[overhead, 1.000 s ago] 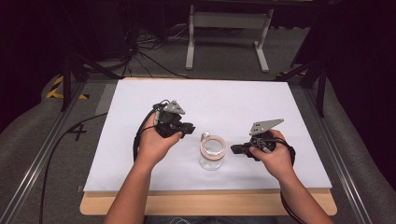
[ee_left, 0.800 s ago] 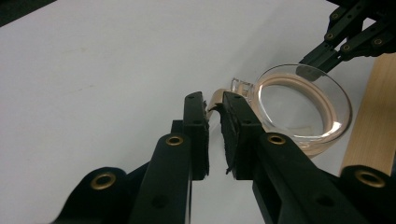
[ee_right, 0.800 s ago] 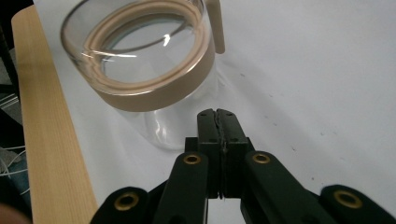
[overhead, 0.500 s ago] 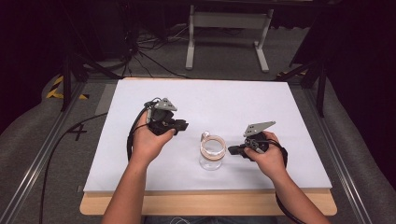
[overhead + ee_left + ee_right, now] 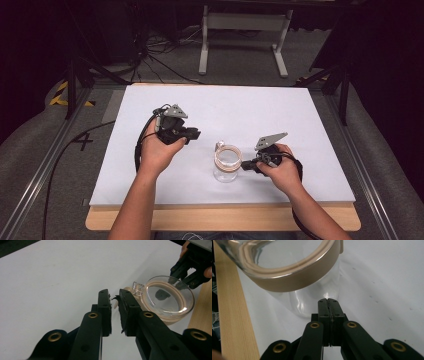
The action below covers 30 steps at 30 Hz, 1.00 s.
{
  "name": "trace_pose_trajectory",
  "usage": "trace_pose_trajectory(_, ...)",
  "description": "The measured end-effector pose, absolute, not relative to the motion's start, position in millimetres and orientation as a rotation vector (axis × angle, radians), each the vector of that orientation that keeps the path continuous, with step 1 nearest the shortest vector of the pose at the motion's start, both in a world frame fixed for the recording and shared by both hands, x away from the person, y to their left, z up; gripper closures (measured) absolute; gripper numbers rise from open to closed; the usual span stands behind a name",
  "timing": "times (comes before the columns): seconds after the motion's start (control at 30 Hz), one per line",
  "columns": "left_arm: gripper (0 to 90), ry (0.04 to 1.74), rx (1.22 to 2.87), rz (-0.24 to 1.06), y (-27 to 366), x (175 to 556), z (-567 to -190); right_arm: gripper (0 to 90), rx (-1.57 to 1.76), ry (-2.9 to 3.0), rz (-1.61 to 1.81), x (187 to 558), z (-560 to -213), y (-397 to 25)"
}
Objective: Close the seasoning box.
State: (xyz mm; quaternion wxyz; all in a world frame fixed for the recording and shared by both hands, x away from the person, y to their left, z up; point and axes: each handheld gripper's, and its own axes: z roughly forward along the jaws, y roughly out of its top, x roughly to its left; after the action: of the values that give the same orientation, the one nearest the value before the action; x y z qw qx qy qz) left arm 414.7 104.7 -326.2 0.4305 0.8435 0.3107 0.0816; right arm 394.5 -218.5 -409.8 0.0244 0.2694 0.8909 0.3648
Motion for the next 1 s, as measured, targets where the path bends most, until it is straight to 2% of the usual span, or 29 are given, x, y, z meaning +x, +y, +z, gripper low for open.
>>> trace_pose_trajectory(0.73,79.4,0.782,2.098,0.195,107,414,-325,89.9,0.698,2.867,1.133,382,-415,-192)
trace_pose_trajectory(1.0,79.0,0.776,2.102,0.198,111,415,-324,89.8,0.696,2.835,1.156,383,-403,-202)
